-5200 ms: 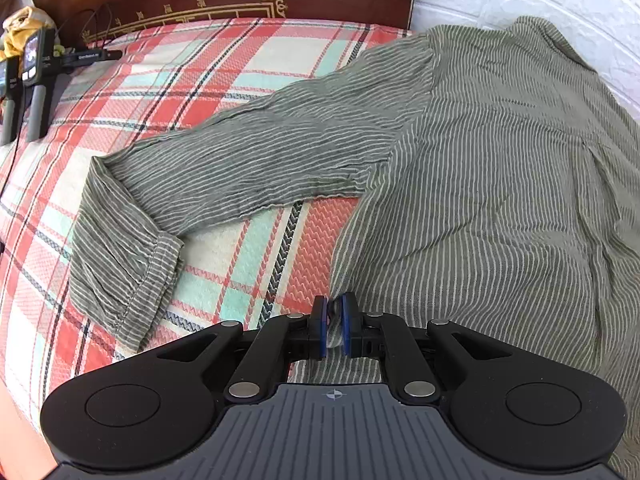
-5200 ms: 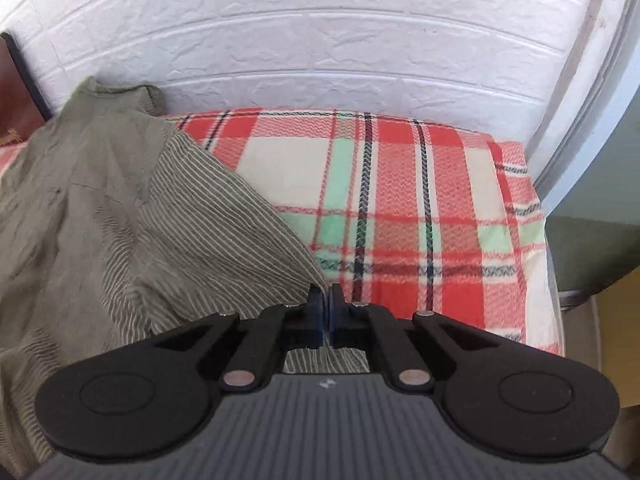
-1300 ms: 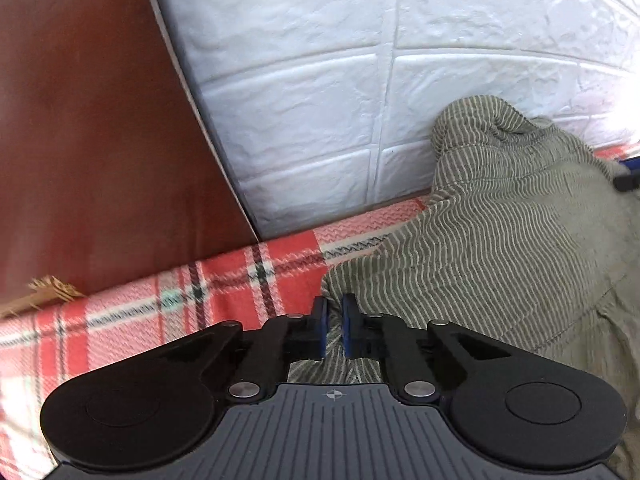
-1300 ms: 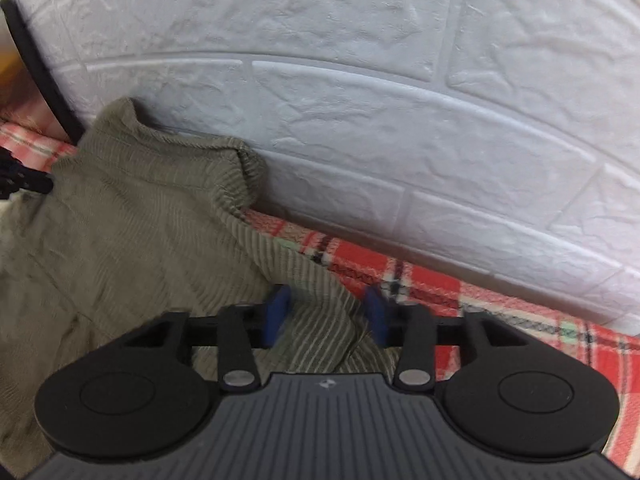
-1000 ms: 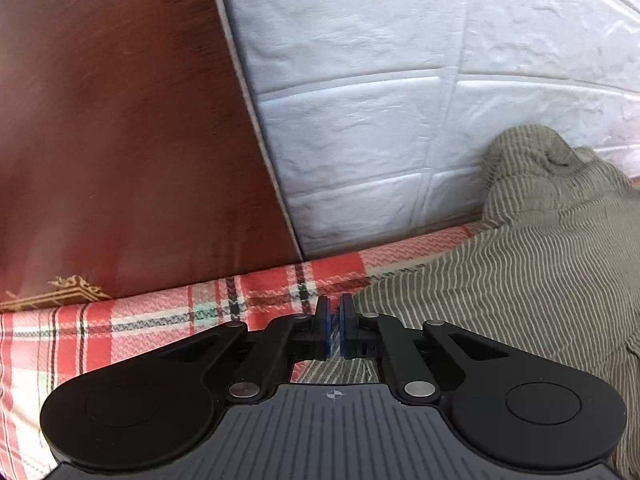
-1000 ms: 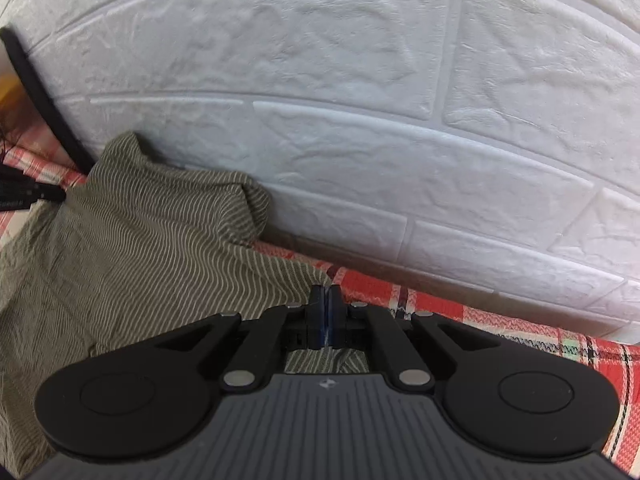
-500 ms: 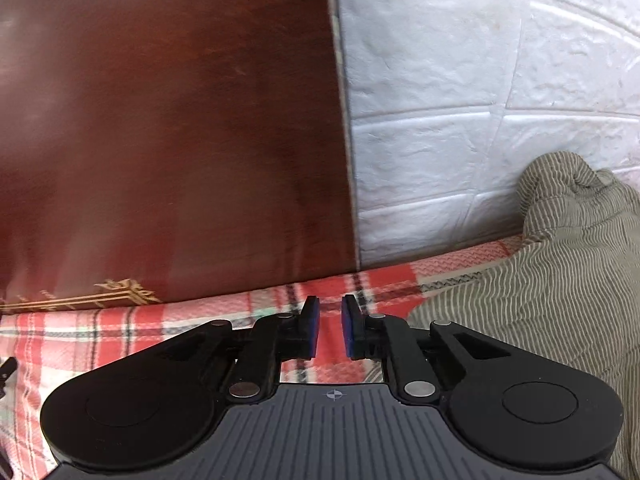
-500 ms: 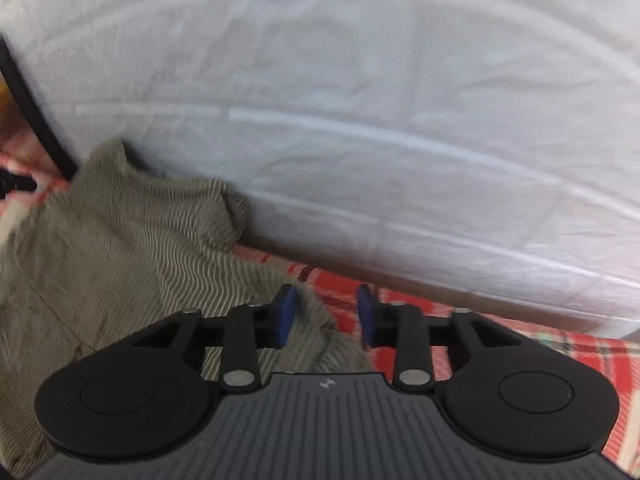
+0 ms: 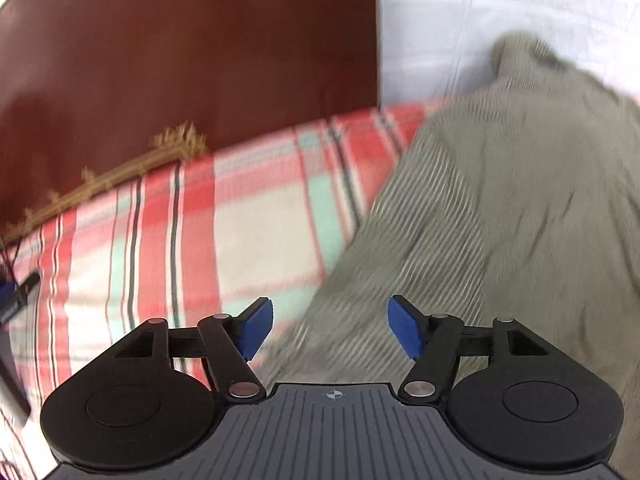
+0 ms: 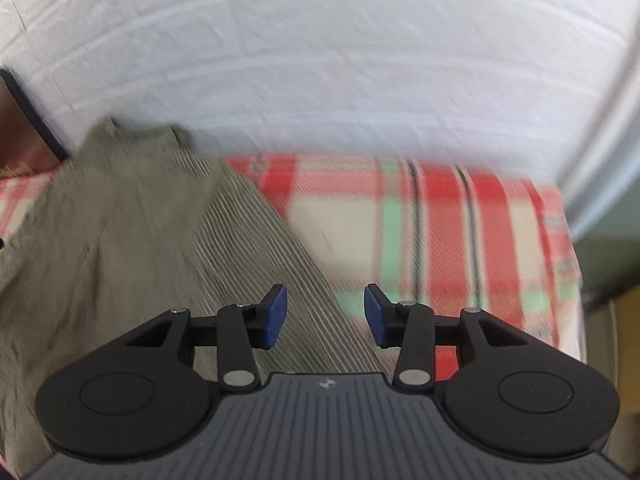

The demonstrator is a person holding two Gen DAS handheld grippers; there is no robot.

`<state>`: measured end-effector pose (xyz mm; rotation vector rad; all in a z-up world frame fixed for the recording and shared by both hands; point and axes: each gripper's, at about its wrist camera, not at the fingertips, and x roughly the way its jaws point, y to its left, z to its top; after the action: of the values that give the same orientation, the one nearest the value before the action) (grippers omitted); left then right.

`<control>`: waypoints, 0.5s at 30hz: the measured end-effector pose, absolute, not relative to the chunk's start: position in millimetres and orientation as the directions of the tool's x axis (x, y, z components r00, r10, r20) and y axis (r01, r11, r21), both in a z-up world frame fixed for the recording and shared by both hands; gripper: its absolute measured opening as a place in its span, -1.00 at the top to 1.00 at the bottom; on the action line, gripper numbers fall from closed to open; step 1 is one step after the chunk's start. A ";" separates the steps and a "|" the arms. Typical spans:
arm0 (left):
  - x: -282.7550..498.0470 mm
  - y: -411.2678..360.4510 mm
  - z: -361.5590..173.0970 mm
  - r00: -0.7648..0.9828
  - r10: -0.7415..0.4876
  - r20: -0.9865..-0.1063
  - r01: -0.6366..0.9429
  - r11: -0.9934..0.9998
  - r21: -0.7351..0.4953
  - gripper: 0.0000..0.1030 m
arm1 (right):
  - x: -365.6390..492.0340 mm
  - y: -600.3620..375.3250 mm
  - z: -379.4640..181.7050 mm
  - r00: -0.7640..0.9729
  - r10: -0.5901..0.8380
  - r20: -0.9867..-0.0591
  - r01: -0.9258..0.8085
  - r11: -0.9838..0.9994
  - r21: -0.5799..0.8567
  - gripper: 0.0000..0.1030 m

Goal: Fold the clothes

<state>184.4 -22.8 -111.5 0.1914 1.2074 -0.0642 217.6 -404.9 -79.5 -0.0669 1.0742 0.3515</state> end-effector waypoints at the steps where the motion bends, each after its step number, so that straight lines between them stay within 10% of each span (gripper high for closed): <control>1: 184.1 -18.6 -114.0 0.340 0.052 -0.939 0.141 0.984 0.105 -0.50 | 213.0 -409.3 -82.9 0.417 0.239 -0.877 -0.305 0.946 0.112 0.08; 15: 199.5 1.4 -129.1 0.312 -0.037 -0.949 0.084 0.996 -0.011 -0.51 | 213.3 -409.9 -103.7 0.351 0.191 -0.917 -0.333 0.940 0.068 -0.19</control>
<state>199.5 1.4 -129.1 0.0436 1.2506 -0.0800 213.3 -409.9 -103.7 -0.1391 1.1646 0.3406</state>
